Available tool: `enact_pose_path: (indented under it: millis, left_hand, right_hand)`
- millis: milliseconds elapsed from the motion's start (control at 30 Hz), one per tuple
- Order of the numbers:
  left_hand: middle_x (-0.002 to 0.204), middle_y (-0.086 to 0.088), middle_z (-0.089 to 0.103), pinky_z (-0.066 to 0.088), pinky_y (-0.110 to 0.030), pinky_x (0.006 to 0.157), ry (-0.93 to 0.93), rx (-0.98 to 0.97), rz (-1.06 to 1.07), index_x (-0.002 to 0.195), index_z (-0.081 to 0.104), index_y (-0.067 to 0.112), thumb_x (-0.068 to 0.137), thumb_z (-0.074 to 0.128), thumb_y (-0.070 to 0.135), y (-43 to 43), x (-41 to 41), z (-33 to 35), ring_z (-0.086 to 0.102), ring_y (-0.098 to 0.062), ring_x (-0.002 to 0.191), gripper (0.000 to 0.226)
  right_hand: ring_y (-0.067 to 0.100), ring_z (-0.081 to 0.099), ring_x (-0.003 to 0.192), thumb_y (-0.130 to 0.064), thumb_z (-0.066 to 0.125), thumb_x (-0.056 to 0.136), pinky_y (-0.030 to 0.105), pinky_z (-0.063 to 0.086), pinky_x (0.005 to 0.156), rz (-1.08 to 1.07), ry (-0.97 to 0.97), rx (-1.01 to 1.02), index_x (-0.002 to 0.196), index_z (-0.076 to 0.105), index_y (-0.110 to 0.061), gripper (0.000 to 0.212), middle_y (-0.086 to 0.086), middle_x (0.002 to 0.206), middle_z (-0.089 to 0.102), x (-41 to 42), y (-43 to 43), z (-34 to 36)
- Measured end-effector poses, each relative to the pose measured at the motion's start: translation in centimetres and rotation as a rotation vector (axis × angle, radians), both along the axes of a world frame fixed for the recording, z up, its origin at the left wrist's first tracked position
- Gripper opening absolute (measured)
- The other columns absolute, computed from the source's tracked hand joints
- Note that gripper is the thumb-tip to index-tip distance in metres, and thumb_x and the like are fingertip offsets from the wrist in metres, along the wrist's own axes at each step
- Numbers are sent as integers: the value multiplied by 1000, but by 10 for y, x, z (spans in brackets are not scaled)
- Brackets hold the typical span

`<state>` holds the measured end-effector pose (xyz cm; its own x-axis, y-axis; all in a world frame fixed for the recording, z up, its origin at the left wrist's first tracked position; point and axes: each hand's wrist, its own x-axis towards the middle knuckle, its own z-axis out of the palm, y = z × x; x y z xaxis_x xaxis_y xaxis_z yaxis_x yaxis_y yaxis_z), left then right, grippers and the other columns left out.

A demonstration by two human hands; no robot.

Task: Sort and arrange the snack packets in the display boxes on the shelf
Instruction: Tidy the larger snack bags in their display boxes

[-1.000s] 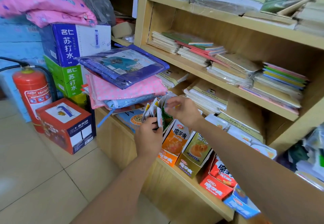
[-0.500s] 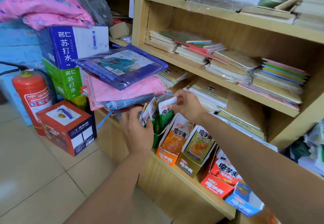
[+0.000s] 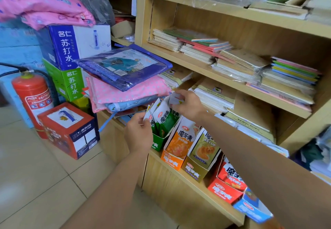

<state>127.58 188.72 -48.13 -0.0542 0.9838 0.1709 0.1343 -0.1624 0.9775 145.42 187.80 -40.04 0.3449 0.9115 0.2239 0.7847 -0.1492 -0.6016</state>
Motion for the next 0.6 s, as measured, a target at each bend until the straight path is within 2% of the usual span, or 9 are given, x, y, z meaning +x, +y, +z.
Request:
enact_pose_path:
  millis: [67,100,167,200,267,333,433,533,600]
  left_hand:
    - [84,6,70,57,-45,79,-12,1,-38,106,73,24,93,63,13,-1,-1,4,67,-21,79,20]
    - [85,9,70,57,-44,80,-19,-5,-66,108,73,25,92,65,15,-1,-1,5,67,-19,78,21]
    - [85,11,70,58,-45,79,-37,-21,-114,108,73,27,89,70,20,2,-1,6,67,-17,77,21]
    - [84,10,71,58,-46,78,-36,-23,-131,107,74,27,88,72,21,3,-1,6,68,-18,77,20]
    - [81,7,72,57,-47,78,-14,-12,-148,101,76,25,87,74,22,8,-3,4,68,-19,78,14]
    - [80,5,74,57,-48,79,-5,-7,-147,94,77,25,88,74,22,13,-5,2,69,-20,80,7]
    - [78,5,74,57,-48,79,-37,-9,-138,88,77,25,90,72,29,18,-8,-1,70,-20,79,7]
    - [76,6,74,58,-45,78,-71,-31,-140,84,76,28,91,72,29,18,-7,2,70,-19,78,8]
    - [76,6,74,55,-40,77,-76,-24,-140,86,77,27,91,72,26,18,-5,4,69,-16,76,6]
  right_hand:
    - [25,62,109,-30,76,86,38,55,88,42,132,-69,134,60,-21,51,-1,108,56,-3,1,2]
    - [24,63,104,-32,75,87,37,58,83,81,149,-80,132,62,-25,47,-3,104,55,-5,1,2]
    - [15,62,96,-27,76,87,22,57,73,196,30,-69,131,64,-25,46,-5,99,55,-11,0,3]
    - [10,59,92,-23,78,85,19,54,74,257,-55,-62,130,65,-21,47,-6,98,56,-12,0,2]
    - [3,53,82,-20,83,80,24,49,77,362,-167,-55,122,69,-16,45,-8,93,52,-13,1,-1]
    - [1,50,79,-19,84,78,24,45,75,407,-200,-63,114,71,-15,39,-11,90,47,-17,-2,-4]
    - [12,53,82,-26,82,81,31,47,75,338,-99,-29,97,68,-6,29,-5,89,52,-20,-3,-8]
    - [3,43,56,-36,71,91,22,34,59,257,25,-78,81,64,-4,34,-17,58,46,-19,-4,-7]
    - [2,45,52,-43,67,93,23,35,60,255,53,-157,80,69,-7,38,-17,52,49,-20,-6,-3]
